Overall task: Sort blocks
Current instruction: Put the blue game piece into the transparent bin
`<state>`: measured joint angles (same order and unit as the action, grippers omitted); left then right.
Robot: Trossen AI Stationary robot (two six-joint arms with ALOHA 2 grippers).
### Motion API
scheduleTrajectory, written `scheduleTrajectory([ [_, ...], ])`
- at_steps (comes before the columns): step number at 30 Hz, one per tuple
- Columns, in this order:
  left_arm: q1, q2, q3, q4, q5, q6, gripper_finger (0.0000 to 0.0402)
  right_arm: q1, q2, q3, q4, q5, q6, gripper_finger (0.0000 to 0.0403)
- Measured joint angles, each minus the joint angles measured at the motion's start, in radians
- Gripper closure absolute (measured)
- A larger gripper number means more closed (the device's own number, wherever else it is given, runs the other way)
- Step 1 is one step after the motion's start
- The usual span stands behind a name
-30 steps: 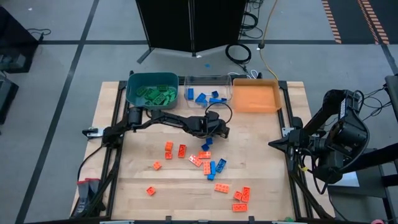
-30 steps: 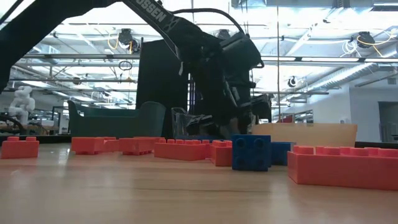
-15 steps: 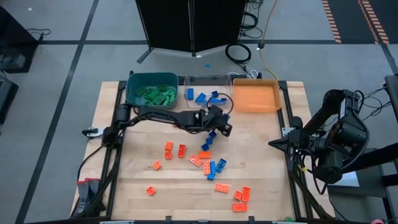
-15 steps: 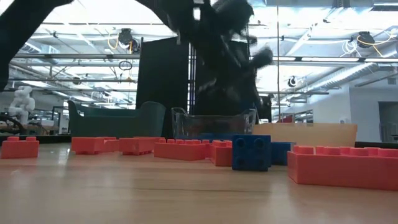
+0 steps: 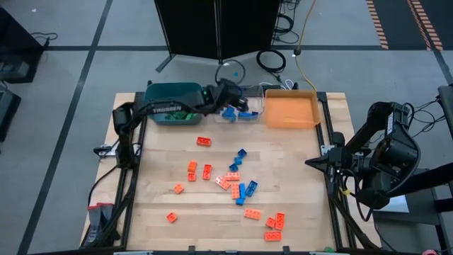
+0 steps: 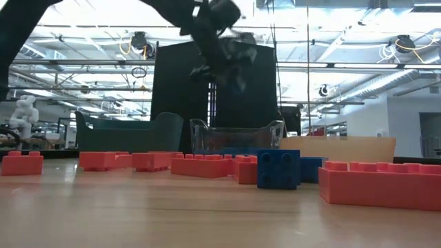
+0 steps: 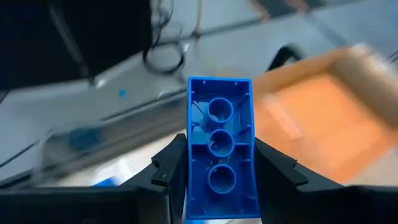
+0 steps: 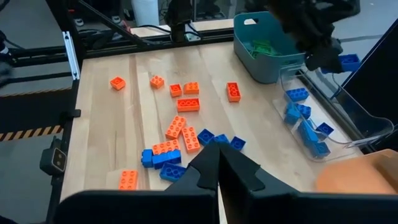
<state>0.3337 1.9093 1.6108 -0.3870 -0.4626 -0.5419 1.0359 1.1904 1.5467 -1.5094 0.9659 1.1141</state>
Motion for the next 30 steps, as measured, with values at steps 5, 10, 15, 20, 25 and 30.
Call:
scheduleTrajectory([
  [5, 0.105, 0.012, -0.003, -0.136, 0.171, 0.01, 0.0264, 0.0, 0.0, 0.0, 0.001, 0.001, 0.0, 0.0402],
  [10, 0.147, 0.016, -0.005, -0.15, 0.191, 0.032, 0.0264, 0.0, 0.0, 0.0, 0.0, 0.003, -0.004, 0.0402],
  [15, 0.15, 0.056, -0.005, -0.149, 0.199, 0.032, 0.0264, 0.0, 0.0, 0.0, -0.002, 0.005, -0.004, 0.0402],
  [20, 0.144, 0.091, -0.005, -0.146, 0.232, 0.027, 0.0264, 0.0, 0.0, 0.0, -0.003, 0.011, -0.004, 0.0402],
  [25, 0.133, 0.104, -0.005, -0.132, 0.232, 0.08, 0.0223, 0.0, 0.0, 0.0, -0.001, 0.011, -0.003, 0.0402],
  [30, 0.121, 0.094, 0.015, -0.125, 0.231, 0.188, 0.0137, 0.0, 0.0, 0.0, 0.0, 0.011, 0.0, 0.0402],
])
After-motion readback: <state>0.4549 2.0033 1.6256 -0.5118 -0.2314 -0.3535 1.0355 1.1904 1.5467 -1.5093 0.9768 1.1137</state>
